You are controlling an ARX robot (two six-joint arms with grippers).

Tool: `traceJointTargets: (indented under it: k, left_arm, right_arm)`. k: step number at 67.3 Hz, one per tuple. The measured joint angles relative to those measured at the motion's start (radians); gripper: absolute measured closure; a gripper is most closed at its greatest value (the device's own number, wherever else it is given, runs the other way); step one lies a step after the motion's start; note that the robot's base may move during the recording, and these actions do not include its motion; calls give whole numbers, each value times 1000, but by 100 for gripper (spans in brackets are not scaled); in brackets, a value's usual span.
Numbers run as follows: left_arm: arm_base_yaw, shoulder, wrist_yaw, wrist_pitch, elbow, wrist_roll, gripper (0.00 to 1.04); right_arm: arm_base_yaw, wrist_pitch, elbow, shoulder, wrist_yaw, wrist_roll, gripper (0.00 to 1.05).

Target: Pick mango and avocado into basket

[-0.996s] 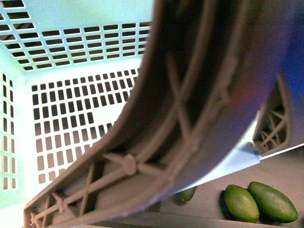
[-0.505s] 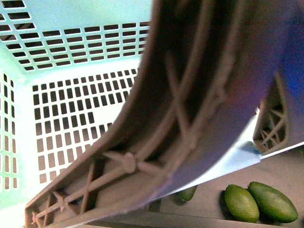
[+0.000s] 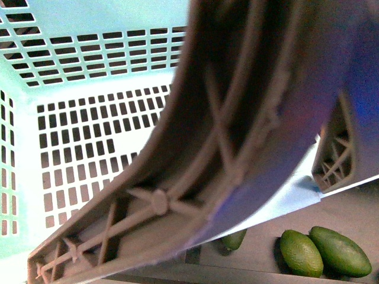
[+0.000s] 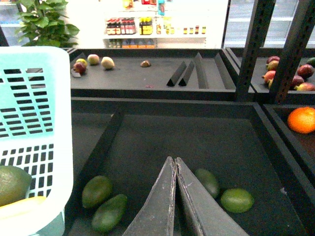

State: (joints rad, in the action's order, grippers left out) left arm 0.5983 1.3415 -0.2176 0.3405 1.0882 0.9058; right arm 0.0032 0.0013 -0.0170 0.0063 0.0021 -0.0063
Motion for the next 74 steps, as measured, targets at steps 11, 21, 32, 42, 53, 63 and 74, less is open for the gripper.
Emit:
traceJointTargets:
  k: [11, 21, 32, 42, 53, 63, 74]
  left_arm:
    - [0, 0, -3, 0, 0, 3, 100]
    - [0, 0, -1, 0, 0, 3, 100]
    - [-14, 31, 410, -161, -24, 359, 100]
    - [-147, 139, 398, -217, -4, 465, 100]
    - [-259, 320, 344, -267, 90, 508, 100]
    - [-331, 495, 341, -293, 227, 532, 100]
    - [-386, 642, 364, -325, 343, 583, 100]
  right_arm:
    - [0, 0, 0, 0, 0, 0, 46]
    - [0, 0, 0, 0, 0, 0, 21]
    - [0, 0, 0, -2, 0, 2, 9]
    - [0, 0, 0, -2, 0, 3, 9]
    - [0, 0, 0, -2, 0, 3, 9]
    - [0, 0, 0, -2, 0, 3, 9]
    - [0, 0, 0, -2, 0, 3, 9]
